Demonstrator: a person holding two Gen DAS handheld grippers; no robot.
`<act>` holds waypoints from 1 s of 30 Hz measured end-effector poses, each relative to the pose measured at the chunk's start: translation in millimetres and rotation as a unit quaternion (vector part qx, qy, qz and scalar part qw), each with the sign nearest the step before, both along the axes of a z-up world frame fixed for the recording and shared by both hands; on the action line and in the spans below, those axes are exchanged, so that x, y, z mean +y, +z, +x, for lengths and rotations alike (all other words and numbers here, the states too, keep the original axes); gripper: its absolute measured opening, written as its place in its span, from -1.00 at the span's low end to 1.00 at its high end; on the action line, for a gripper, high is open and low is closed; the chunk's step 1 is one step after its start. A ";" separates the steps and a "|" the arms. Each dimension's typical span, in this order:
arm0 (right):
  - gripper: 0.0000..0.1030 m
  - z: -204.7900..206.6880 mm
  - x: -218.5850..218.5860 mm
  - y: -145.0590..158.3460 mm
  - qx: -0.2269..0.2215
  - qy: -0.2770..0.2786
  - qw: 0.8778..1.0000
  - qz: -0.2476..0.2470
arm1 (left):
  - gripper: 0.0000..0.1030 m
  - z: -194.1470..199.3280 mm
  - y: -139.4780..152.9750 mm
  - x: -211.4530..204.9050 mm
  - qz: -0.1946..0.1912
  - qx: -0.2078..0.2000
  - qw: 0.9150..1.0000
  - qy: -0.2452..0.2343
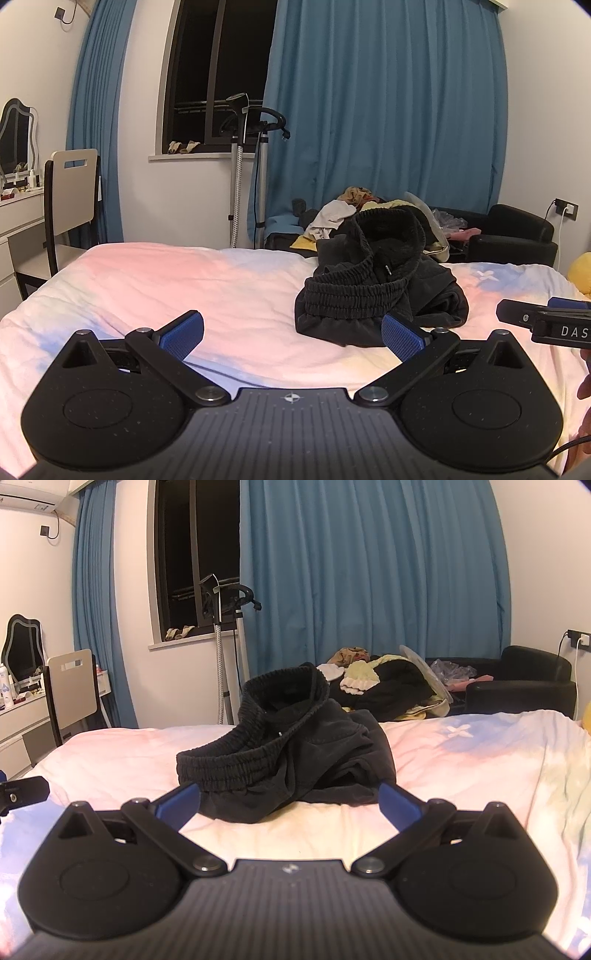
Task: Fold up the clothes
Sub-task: 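Move both grippers toward the crumpled dark grey sweatpants on the bed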
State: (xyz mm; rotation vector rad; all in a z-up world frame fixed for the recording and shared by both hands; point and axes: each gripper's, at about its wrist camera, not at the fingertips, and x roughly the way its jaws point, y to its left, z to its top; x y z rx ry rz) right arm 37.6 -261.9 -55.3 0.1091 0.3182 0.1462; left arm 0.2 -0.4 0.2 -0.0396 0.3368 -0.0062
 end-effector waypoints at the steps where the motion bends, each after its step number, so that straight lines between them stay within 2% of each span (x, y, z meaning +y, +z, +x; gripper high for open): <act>1: 1.00 0.6 -0.1 -0.1 0.001 -0.001 1.000 0.000 | 1.00 0.3 0.4 -0.5 0.002 0.000 1.000 0.000; 27: 1.00 -3.0 -2.3 -0.9 0.002 -0.007 1.000 0.007 | 1.00 -4.5 -6.1 -2.8 0.010 -0.010 1.000 -0.008; 30: 1.00 -3.3 -2.4 -1.1 0.002 -0.007 1.000 0.007 | 1.00 -4.4 -6.5 -3.1 0.001 -0.007 1.000 -0.019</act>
